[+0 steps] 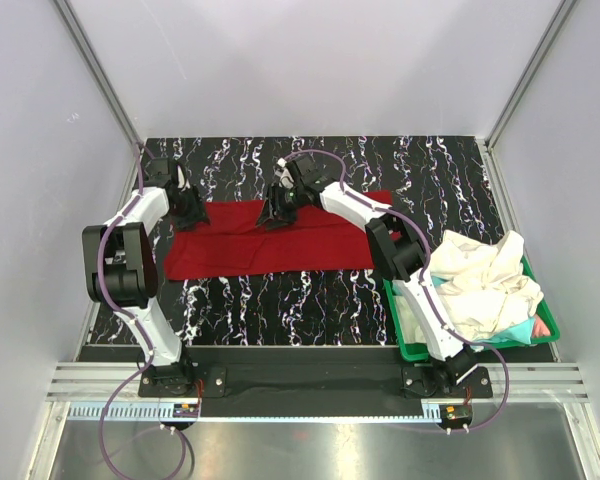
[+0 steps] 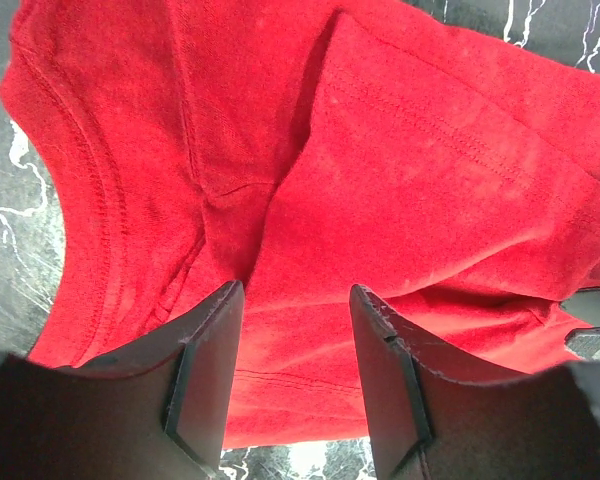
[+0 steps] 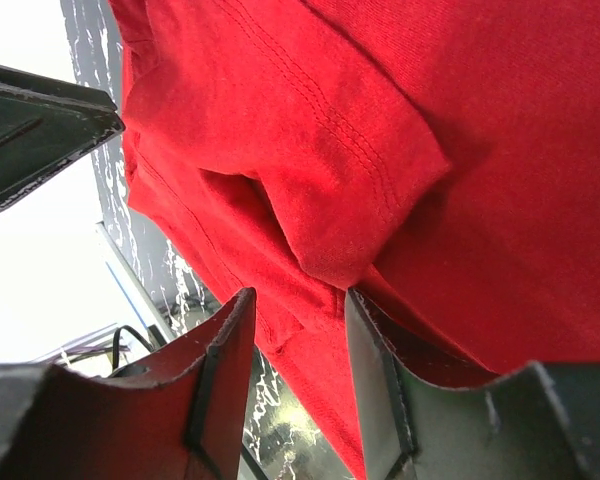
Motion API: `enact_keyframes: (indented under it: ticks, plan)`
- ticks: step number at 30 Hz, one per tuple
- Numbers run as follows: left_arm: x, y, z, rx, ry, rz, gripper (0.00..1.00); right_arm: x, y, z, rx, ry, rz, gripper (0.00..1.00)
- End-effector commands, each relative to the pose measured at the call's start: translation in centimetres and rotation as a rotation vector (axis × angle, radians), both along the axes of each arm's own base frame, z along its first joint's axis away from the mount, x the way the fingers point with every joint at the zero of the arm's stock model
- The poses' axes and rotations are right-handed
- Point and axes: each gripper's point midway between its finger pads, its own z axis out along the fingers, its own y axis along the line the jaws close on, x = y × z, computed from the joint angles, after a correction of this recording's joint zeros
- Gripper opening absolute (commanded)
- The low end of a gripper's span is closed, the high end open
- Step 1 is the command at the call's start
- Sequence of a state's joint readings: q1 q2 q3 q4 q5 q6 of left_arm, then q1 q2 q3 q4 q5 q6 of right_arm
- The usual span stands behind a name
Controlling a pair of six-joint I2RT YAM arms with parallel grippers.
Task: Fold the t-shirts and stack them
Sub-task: Fold the tshirt
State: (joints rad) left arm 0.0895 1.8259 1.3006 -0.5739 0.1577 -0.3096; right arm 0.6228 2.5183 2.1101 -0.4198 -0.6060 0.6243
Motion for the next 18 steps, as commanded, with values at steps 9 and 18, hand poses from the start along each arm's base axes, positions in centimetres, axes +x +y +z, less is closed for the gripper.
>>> enact_keyframes:
  ticks: [9,18]
  plan:
    - [1.8,0.5,1.0,0.009,-0.058,-0.019,0.47,0.8,1.1,2.3,0.062,-0.057,0.026,0.44]
    - [2.1,0.3,0.7,-0.001,-0.052,-0.027,0.47,0.0,0.3,1.9,0.035,-0.05,0.029,0.45]
